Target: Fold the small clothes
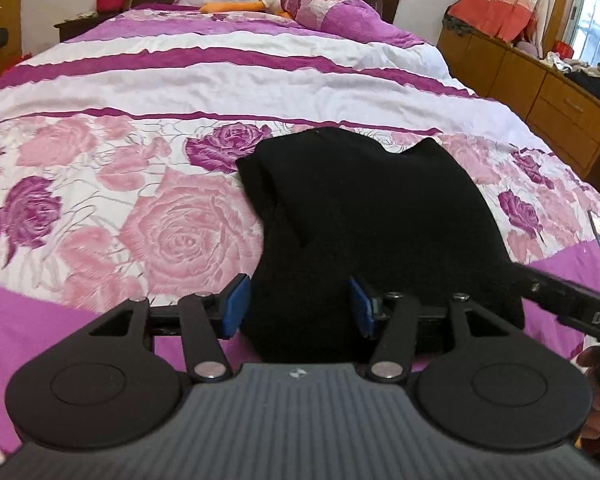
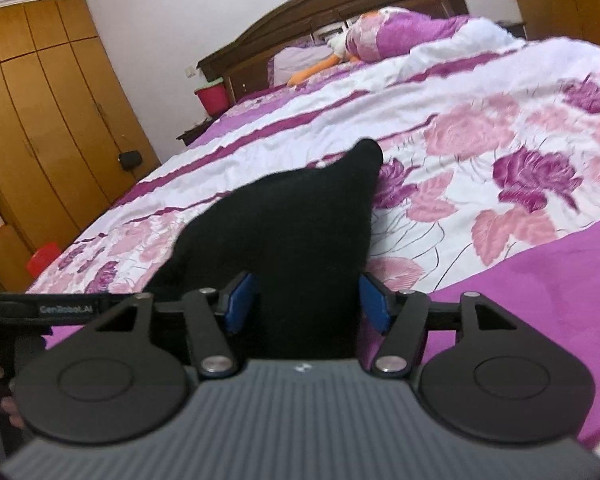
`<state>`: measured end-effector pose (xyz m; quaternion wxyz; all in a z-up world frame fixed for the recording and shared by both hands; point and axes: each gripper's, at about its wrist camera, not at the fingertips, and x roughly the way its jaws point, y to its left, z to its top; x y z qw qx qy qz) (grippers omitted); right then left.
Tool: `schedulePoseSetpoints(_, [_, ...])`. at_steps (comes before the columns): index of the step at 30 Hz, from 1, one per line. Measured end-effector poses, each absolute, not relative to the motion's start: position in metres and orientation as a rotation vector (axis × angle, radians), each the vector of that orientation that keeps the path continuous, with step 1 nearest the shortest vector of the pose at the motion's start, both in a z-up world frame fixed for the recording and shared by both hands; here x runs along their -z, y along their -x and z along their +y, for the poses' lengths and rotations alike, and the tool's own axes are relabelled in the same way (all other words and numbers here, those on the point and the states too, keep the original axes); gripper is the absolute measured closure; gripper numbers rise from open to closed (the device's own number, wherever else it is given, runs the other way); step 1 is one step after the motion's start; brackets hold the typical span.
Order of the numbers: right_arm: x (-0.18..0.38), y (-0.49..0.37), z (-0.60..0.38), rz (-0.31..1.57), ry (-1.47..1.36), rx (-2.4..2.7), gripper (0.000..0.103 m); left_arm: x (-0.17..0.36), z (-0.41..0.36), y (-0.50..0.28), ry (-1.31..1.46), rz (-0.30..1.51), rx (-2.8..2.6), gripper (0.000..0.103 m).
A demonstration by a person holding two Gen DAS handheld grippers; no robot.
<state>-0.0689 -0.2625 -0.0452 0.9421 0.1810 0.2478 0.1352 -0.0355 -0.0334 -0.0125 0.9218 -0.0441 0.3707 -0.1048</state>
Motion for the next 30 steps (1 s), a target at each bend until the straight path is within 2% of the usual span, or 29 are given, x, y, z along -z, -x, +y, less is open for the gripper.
schedulePoseSetpoints(7, [0.028, 0.104, -0.251, 0.466, -0.317, -0.268, 0.036, 0.006, -0.033, 0.065, 0.093, 0.784, 0.184, 0.036])
schedulePoseSetpoints(10, [0.027, 0.113, -0.247, 0.470, -0.305, -0.249, 0.035, 0.006, -0.035, 0.078, 0.077, 0.777, 0.160, 0.027])
schedulePoseSetpoints(12, [0.028, 0.118, -0.245, 0.475, -0.293, -0.232, 0.030, 0.006, -0.038, 0.086, 0.064, 0.770, 0.147, 0.020])
schedulePoseSetpoints(14, [0.029, 0.123, -0.242, 0.475, -0.276, -0.215, 0.029, 0.007, -0.042, 0.092, 0.053, 0.773, 0.133, 0.016])
schedulePoseSetpoints(21, [0.032, 0.136, -0.238, 0.480, -0.252, -0.181, 0.028, 0.014, -0.055, 0.108, 0.010, 0.765, 0.067, 0.010])
schedulePoseSetpoints(30, [0.036, 0.139, -0.230, 0.527, -0.216, -0.158, 0.028, 0.020, -0.061, 0.108, 0.013, 0.791, 0.084, 0.009])
